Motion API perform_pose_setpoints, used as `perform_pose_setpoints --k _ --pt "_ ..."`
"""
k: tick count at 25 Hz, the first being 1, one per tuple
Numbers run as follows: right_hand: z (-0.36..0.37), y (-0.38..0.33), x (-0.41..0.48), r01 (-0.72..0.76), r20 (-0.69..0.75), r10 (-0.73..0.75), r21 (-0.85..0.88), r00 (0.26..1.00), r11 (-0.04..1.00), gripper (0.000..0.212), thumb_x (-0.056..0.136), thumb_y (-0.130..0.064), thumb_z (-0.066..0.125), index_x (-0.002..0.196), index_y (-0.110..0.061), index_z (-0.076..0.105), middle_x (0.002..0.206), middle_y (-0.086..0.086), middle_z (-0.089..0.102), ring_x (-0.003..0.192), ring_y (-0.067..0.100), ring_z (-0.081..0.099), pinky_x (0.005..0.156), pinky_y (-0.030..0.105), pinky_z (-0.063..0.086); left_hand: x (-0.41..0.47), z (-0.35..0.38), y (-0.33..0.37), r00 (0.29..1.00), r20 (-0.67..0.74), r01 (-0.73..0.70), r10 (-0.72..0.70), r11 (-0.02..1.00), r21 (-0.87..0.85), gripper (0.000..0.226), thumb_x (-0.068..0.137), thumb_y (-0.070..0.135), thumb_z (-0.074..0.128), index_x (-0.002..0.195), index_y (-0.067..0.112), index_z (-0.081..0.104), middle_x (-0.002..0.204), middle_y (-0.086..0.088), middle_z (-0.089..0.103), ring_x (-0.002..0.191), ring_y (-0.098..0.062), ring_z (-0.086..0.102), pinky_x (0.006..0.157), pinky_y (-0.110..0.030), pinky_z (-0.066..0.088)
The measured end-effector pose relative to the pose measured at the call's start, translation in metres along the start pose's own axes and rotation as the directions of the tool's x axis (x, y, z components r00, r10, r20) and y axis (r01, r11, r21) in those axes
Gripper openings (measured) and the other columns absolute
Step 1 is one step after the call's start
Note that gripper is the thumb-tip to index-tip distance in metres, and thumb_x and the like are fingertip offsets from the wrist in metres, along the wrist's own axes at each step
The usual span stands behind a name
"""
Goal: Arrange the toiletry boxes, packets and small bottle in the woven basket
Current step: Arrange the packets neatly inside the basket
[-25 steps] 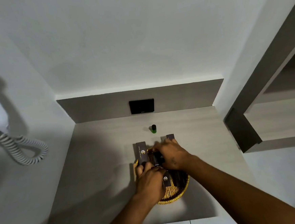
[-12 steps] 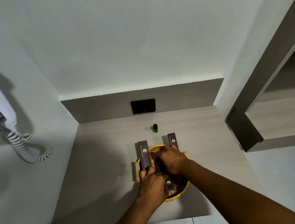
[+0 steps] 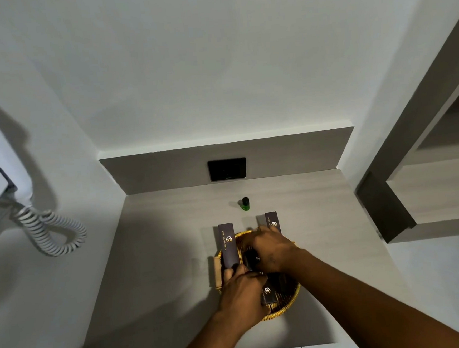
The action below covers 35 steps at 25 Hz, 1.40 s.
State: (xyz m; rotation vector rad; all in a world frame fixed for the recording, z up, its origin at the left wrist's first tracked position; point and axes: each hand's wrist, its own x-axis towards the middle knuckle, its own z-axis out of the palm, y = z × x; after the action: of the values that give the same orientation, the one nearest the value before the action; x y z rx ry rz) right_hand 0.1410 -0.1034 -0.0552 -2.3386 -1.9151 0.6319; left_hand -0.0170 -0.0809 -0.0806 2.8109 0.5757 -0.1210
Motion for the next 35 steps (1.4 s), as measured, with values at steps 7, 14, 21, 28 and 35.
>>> perform_pose_setpoints --k 7,14,21,28,35 --pt "-0.034 0.022 0.03 -0.202 -0.19 0.245 0.22 0.951 0.954 0.044 0.085 -0.023 0.07 0.128 -0.023 0.058 0.124 0.008 0.058 0.117 0.028 0.052 0.098 0.04 0.046 -0.002 -0.038 -0.065 0.811 -0.549 0.051 -0.204 0.958 -0.282 0.04 0.095 0.036 0.042 0.125 0.017 0.06 0.125 -0.001 0.064 0.119 -0.02 0.054 0.099 -0.041 0.045" --pt "-0.045 0.033 0.085 -0.315 -0.143 0.338 0.161 0.93 0.935 0.038 0.092 -0.002 0.054 0.128 -0.014 0.056 0.126 0.013 0.055 0.114 0.032 0.055 0.093 0.041 0.05 -0.022 0.03 -0.109 0.888 -0.302 0.258 -0.346 0.92 -0.296 0.053 0.085 0.004 0.042 0.137 0.004 0.047 0.148 -0.008 0.038 0.142 0.006 0.01 0.112 -0.021 0.008" --pt "-0.033 0.038 0.119 -0.353 -0.096 0.372 0.172 0.923 0.92 0.033 0.094 -0.006 0.058 0.127 -0.012 0.06 0.121 0.015 0.062 0.108 0.032 0.061 0.091 0.039 0.05 -0.015 0.041 -0.106 0.892 -0.295 0.314 -0.344 0.938 -0.143 0.064 0.098 0.037 0.001 0.137 0.01 0.044 0.16 0.019 -0.002 0.145 -0.006 -0.012 0.113 -0.032 0.006" --pt "-0.041 0.034 0.112 -0.368 -0.136 0.394 0.182 0.909 0.912 0.019 0.093 -0.015 0.063 0.112 -0.013 0.066 0.108 0.013 0.068 0.093 0.027 0.065 0.082 0.036 0.054 -0.016 0.037 -0.107 0.898 -0.219 0.381 -0.382 0.923 -0.049 0.064 0.097 0.036 0.004 0.142 0.011 0.042 0.151 -0.002 0.034 0.143 -0.01 -0.012 0.113 -0.033 0.002" --pt "-0.058 0.01 0.045 -0.204 -0.152 0.25 0.263 0.956 0.943 0.023 0.091 -0.027 0.068 0.112 -0.019 0.071 0.107 0.004 0.072 0.095 0.021 0.066 0.085 0.037 0.056 -0.017 0.046 -0.111 0.912 -0.161 0.386 -0.378 0.922 0.019 0.065 0.089 0.043 -0.007 0.149 0.018 0.0 0.159 0.004 -0.003 0.144 -0.022 -0.018 0.112 -0.032 -0.015"
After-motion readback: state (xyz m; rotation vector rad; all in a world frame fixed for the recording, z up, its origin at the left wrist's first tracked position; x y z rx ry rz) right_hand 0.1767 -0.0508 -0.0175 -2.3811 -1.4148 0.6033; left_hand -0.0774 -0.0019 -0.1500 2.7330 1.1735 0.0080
